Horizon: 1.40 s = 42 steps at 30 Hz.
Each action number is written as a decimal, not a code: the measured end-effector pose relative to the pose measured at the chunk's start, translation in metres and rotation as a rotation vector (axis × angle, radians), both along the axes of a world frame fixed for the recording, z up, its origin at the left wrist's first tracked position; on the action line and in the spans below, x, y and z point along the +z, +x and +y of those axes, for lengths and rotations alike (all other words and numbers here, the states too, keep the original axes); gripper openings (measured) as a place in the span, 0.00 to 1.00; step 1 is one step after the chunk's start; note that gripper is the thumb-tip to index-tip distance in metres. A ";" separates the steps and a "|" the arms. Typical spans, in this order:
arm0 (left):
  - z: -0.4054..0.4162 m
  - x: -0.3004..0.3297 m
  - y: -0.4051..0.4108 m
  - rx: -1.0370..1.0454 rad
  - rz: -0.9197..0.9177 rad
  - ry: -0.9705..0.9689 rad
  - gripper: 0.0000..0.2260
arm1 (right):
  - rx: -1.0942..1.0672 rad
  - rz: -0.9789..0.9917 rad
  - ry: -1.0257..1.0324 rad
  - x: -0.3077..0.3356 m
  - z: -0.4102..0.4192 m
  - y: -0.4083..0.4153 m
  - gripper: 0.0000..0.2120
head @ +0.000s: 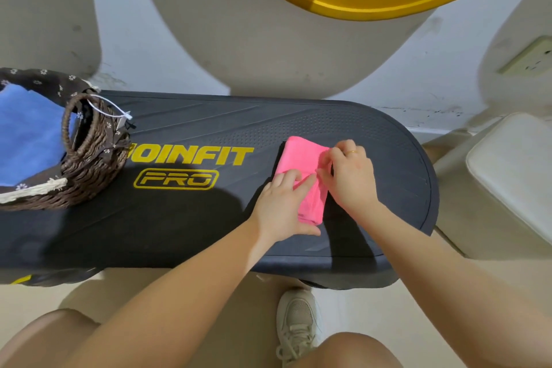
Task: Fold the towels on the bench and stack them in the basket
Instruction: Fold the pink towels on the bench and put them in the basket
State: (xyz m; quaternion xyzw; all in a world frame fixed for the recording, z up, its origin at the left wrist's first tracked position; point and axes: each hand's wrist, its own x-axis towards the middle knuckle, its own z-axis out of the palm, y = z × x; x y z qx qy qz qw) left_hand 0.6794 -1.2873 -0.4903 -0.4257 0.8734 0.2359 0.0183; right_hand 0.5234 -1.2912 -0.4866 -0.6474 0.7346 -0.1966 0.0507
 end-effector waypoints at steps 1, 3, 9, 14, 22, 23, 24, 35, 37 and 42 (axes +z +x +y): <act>0.001 0.001 0.000 0.013 0.024 0.031 0.46 | -0.120 -0.146 0.103 0.002 0.004 0.000 0.14; 0.001 0.007 0.002 0.063 0.087 0.139 0.46 | -0.343 -0.416 0.338 0.002 0.006 0.001 0.21; -0.007 0.018 0.025 0.173 0.316 0.455 0.26 | -0.510 -1.104 0.597 0.017 0.000 0.031 0.07; -0.022 0.047 0.037 0.703 0.884 0.958 0.25 | -0.287 -0.915 0.409 0.030 -0.004 0.049 0.11; -0.033 0.086 0.079 0.926 1.353 1.016 0.28 | 0.468 0.221 -0.481 0.053 0.000 0.081 0.13; -0.032 0.087 0.086 0.904 1.354 1.004 0.25 | 0.519 0.294 -0.548 0.051 -0.001 0.081 0.11; -0.031 0.088 0.094 0.866 1.344 0.997 0.23 | 0.570 0.344 -0.597 0.048 -0.003 0.079 0.11; -0.031 0.063 0.109 1.032 1.079 0.648 0.08 | 0.843 0.337 -0.433 0.036 -0.018 0.086 0.07; -0.037 0.068 0.118 0.938 1.009 0.507 0.10 | 0.752 0.071 -0.260 0.046 -0.025 0.087 0.12; -0.046 0.092 0.141 0.639 0.625 0.126 0.10 | 0.735 -0.091 0.038 0.081 -0.073 0.111 0.31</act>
